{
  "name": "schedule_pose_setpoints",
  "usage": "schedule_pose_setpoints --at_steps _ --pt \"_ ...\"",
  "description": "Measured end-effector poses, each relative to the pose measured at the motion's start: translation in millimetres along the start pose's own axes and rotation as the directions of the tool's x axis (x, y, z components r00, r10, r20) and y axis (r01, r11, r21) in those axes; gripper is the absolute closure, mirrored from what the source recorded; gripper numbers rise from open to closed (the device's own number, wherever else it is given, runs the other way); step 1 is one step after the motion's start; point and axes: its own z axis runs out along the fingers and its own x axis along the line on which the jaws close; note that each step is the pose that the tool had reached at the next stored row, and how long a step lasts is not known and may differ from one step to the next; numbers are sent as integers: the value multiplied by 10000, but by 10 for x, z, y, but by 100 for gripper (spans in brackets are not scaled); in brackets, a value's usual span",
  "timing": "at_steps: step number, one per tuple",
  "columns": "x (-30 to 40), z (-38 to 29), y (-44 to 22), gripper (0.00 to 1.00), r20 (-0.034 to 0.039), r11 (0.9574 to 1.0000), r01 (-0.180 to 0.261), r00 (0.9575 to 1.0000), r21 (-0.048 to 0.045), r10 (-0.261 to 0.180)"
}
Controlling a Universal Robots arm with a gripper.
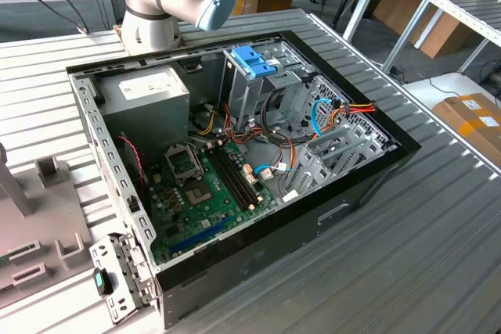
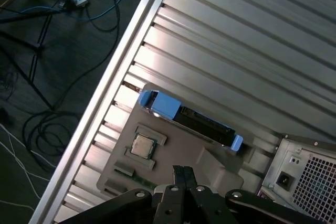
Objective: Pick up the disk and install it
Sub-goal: 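Pick up the disk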
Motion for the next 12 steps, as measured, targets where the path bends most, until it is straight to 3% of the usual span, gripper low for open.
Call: schedule_pose_setpoints --at_steps 12 --pt "0 0 0 90 -35 9966 819 9966 -21 -819"
